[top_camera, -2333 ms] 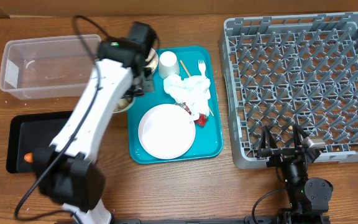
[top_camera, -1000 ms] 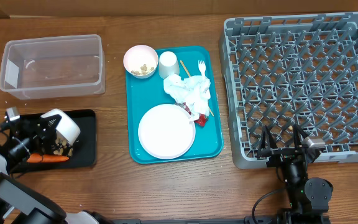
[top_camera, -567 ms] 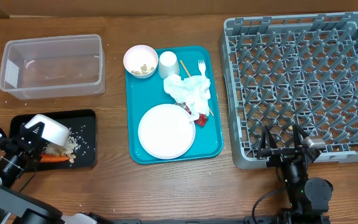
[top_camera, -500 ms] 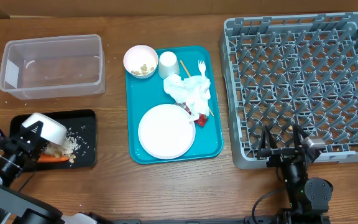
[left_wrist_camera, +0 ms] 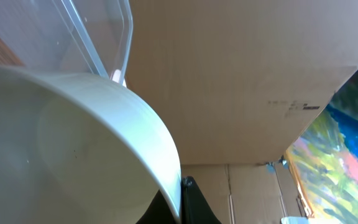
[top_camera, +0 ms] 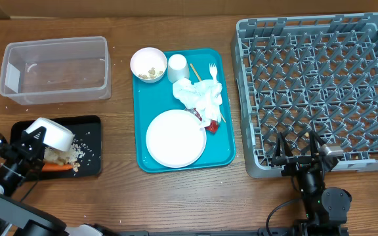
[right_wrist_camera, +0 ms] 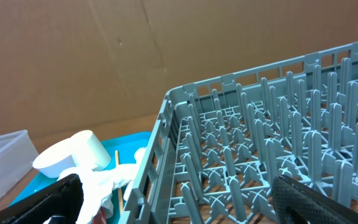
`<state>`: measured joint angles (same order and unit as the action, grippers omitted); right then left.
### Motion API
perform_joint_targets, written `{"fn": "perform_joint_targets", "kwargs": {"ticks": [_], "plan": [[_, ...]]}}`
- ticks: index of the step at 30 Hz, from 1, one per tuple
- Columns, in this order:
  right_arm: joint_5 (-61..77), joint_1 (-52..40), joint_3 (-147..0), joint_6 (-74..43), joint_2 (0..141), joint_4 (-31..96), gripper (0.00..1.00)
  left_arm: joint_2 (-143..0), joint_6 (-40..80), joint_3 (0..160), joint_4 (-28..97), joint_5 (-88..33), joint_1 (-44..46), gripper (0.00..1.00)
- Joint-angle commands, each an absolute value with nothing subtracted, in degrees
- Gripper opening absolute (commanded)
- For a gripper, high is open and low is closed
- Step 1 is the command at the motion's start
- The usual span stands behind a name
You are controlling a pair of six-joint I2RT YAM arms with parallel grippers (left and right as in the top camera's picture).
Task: Sort waste into correct bins and load items into the dishwasher rack
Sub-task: 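Tip the bowl to dump rice onto the black tray, then return the emptied bowl to the teal tray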
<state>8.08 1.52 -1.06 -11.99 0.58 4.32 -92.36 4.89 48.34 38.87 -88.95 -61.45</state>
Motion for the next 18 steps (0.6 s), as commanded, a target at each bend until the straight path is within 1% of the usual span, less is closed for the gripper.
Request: {"fn": "perform_joint_targets", "kwargs": {"ticks": [1,3,4,6,7,9,10,12,15,18], "plan": [[7.53,1.74,-0.45,-11.92,0.19,4.05,1.0,-87.94,4.29,48.27,39.66,-90.63,-57.95,0.04],[7.53,1.74,-0.45,-11.92,0.19,4.03,1.0,-84.07,4.62,49.08,40.56,-88.97,-54.85,0.04],[7.53,1.74,-0.45,-11.92,0.19,4.03,1.0,-81.62,6.2,49.74,40.88,-86.13,-52.66,0.04],[7.53,1.74,-0.45,-11.92,0.19,4.03,1.0,-74.72,10.83,52.64,42.15,-74.85,-45.25,0.04],[7.53,1.74,-0.45,-11.92,0.19,4.03,1.0,-73.34,11.53,53.41,42.52,-72.16,-43.4,0.04],[7.53,1.74,-0.45,-11.92,0.19,4.03,1.0,-67.16,14.66,57.82,43.48,-58.0,-32.62,0.04],[7.53,1.74,-0.45,-11.94,0.19,4.03,1.0,-64.53,15.57,60.29,43.22,-48.71,-24.99,0.04],[7.53,1.74,-0.45,-11.92,0.19,4.03,1.0,-62.81,15.7,62.74,42.72,-36.69,-15.18,0.04],[7.53,1.74,-0.45,-11.94,0.19,4.03,1.0,-62.67,15.7,64.12,40.05,-20.21,-0.49,0.04],[7.53,1.74,-0.45,-11.92,0.19,4.05,1.0,-65.73,15.66,64.12,34.94,-2.37,13.93,0.05]]}}
